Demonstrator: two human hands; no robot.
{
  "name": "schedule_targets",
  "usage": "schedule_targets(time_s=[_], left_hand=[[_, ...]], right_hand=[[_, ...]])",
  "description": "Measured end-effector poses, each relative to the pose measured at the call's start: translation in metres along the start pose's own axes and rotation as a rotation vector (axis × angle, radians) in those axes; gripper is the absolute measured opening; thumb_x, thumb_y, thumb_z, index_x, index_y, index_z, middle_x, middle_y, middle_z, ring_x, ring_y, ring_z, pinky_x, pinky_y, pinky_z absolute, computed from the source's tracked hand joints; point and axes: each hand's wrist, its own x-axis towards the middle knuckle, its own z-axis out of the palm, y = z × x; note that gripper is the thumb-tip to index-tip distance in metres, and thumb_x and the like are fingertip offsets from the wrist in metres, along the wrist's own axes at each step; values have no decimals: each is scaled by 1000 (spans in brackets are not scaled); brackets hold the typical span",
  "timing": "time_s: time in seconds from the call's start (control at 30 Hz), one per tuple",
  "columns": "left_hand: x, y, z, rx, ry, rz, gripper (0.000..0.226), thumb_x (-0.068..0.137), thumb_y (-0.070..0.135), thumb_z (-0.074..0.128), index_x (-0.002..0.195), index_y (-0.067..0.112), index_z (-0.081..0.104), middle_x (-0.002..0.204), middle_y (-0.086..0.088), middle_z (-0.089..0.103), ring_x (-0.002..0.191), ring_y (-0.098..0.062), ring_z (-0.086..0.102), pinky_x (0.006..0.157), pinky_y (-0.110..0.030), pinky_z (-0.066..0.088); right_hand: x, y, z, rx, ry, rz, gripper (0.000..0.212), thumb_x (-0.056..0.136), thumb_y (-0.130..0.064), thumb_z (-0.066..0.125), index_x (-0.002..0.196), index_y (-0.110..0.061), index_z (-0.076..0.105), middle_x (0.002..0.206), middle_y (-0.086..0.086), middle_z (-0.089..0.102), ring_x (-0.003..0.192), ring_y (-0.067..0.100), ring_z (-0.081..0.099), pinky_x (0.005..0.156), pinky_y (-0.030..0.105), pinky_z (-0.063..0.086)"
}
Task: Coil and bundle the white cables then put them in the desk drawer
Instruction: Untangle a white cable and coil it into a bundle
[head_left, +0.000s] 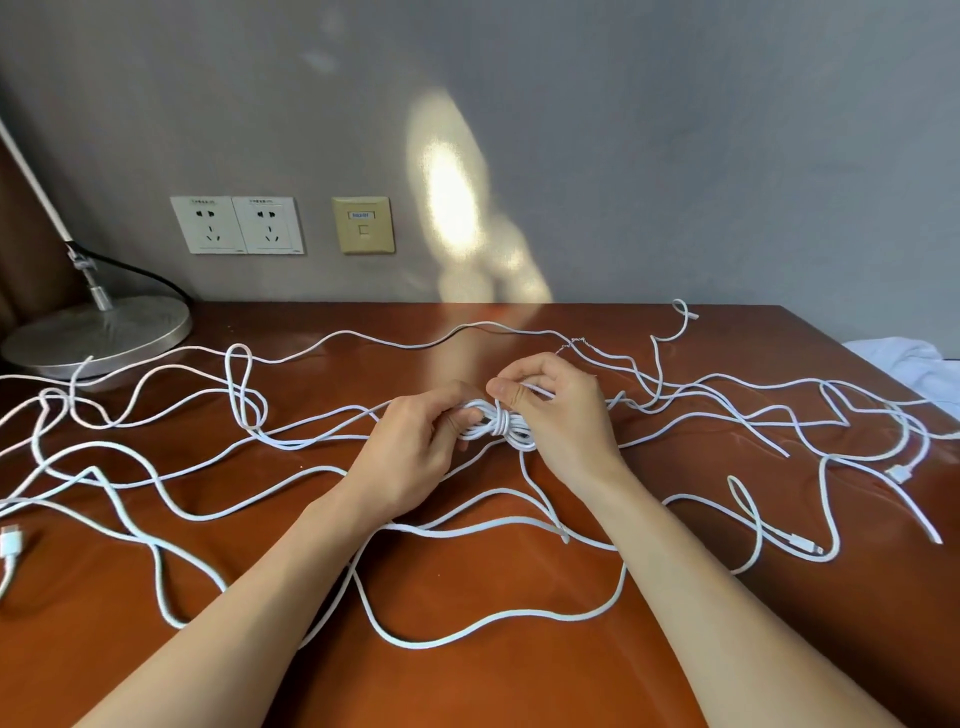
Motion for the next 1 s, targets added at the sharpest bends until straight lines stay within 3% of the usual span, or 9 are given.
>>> schedule_targets(time_s=[0.07,0.17,0.27,0.37,0.53,0.83,0.9,1.0], left_hand=[[0,0,-1,3,12,-1,18,105,12,54,96,23,65,71,7,63,66,-15,60,64,-25,45],[0,-1,-1,11,26,3,19,105,11,55,95,23,65,71,8,63,66,-13,60,64,-22,44],[0,0,-1,15,27,-4,18,105,11,55,96,21,67,71,6,64,67,-15,60,63,-19,42],[0,0,-1,19,23,-9,18,105,11,55,95,20,66,71,5,64,67,-16,60,62,-19,42],[0,1,-2,17,37,-1,19,105,11,55,95,23,65,71,6,64,66,-15,59,62,-20,42],[1,-3,-1,18,41,-3,15,105,12,54,99,17,67,76,5,66,73,-18,65,71,-38,51],[1,-4,-1,14,39,0,15,105,13,54,99,18,66,77,4,67,74,-19,65,71,-37,51],[1,-5,0,24,37,12,15,105,13,54,97,18,65,77,5,66,73,-18,63,69,-35,50]], right_hand=[[-1,-1,-1,4,-9,19,17,87,-26,83,100,-25,72,93,-12,74,92,2,70,80,19,55],[-1,-4,0,36,14,91,42,84,-27,85,121,-29,66,106,-12,70,96,-7,66,76,9,51],[-1,-5,2,51,76,145,67,81,-30,88,139,-34,54,113,-7,66,106,0,63,82,12,49],[0,-7,2,66,111,162,76,78,-31,90,142,-36,49,110,-7,69,99,0,67,74,10,50],[-1,-7,5,101,151,160,76,75,-26,92,138,-33,49,87,-6,77,87,3,73,87,27,58],[-2,-10,4,208,79,228,69,80,-24,89,136,-23,48,81,-17,78,91,-2,72,91,21,49],[-2,-8,4,227,79,237,65,79,-24,90,131,-21,51,79,-18,77,92,-1,71,87,17,49],[-2,-7,4,243,67,232,52,81,-20,88,122,-15,59,76,-18,75,81,-3,73,68,10,51]])
